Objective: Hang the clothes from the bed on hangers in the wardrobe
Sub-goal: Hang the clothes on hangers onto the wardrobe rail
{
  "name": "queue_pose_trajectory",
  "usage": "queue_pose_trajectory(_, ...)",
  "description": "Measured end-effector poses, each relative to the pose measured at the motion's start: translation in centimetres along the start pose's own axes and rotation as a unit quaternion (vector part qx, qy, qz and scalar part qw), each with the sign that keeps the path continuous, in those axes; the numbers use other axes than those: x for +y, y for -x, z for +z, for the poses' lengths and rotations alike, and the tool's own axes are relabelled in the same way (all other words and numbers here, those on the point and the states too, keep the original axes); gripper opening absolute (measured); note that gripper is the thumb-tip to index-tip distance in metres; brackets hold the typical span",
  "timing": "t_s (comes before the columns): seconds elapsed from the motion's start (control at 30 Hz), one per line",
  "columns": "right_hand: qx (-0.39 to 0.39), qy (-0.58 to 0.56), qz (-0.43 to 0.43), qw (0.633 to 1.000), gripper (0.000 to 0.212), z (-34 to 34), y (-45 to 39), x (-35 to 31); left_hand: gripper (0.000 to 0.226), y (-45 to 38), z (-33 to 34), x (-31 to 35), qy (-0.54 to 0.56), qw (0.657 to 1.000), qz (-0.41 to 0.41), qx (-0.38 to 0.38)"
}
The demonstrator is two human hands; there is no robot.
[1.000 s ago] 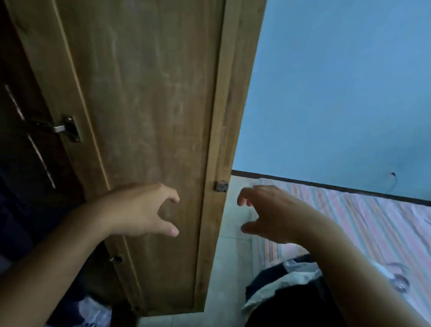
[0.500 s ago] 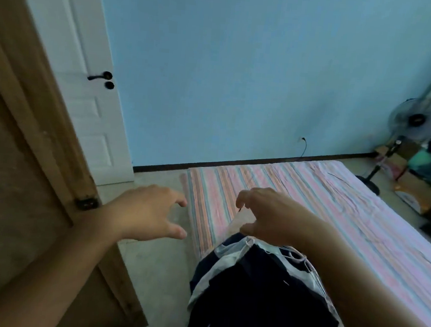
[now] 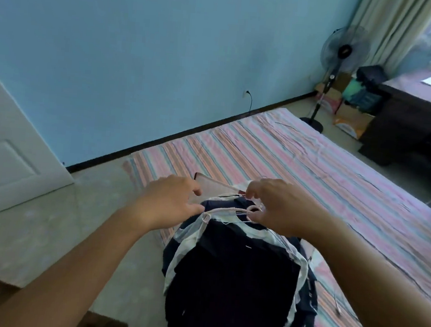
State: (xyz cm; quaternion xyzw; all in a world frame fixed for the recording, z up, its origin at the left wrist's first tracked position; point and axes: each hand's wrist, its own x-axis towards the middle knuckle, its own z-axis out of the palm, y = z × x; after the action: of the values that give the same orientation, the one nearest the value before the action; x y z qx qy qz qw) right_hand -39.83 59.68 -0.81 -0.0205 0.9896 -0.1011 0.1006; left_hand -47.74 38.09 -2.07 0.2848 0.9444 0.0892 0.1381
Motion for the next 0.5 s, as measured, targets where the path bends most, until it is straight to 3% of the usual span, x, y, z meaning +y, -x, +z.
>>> queue_pose_trajectory(0.5, -0.005, -0.05, 0.184, 0.982, 0.029, 9.9, -0.7, 12.7, 0.031, -15.0, 12.1, 3.8, 0.037, 0.992, 0.071, -0.097)
